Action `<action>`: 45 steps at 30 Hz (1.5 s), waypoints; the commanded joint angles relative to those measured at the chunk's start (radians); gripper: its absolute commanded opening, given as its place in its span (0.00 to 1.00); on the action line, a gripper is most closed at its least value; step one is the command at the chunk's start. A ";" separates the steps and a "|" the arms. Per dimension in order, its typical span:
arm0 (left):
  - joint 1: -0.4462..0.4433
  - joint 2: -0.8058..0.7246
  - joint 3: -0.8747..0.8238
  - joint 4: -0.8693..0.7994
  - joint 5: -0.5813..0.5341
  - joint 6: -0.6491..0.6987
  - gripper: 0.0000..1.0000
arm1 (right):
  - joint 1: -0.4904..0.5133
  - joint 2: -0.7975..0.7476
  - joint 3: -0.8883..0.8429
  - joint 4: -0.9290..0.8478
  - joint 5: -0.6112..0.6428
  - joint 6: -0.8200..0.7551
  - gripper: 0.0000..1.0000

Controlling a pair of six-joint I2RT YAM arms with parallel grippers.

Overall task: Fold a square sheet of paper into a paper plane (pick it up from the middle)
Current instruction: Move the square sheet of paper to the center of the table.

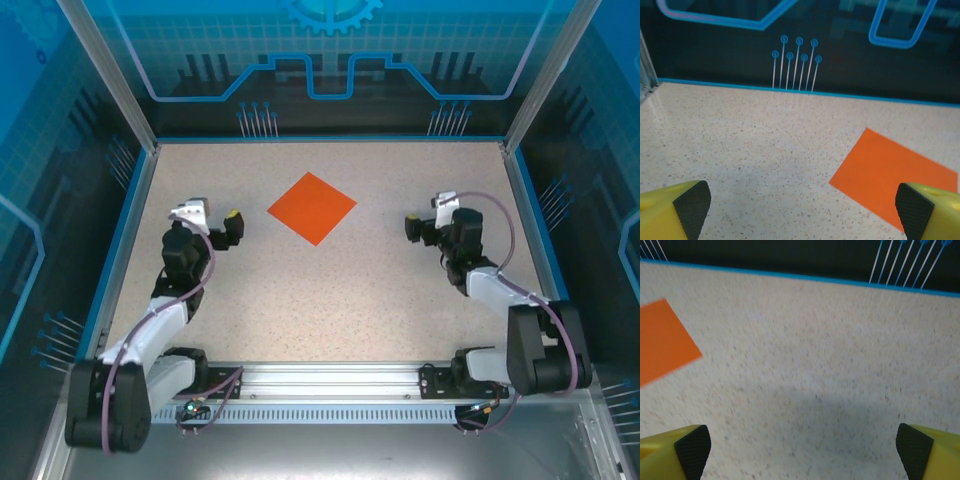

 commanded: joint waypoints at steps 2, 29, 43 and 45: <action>0.011 -0.097 0.104 -0.312 -0.049 -0.124 0.98 | 0.003 -0.089 0.101 -0.383 -0.053 0.135 0.99; 0.011 -0.046 0.160 -0.569 0.336 -0.488 0.99 | 0.320 0.400 0.594 -0.595 -0.328 0.531 0.96; -0.033 0.100 0.197 -0.539 0.417 -0.445 0.99 | 0.340 0.889 1.102 -0.748 -0.387 0.580 0.84; -0.041 0.108 0.193 -0.536 0.411 -0.442 0.98 | 0.340 0.949 1.177 -0.771 -0.400 0.594 0.84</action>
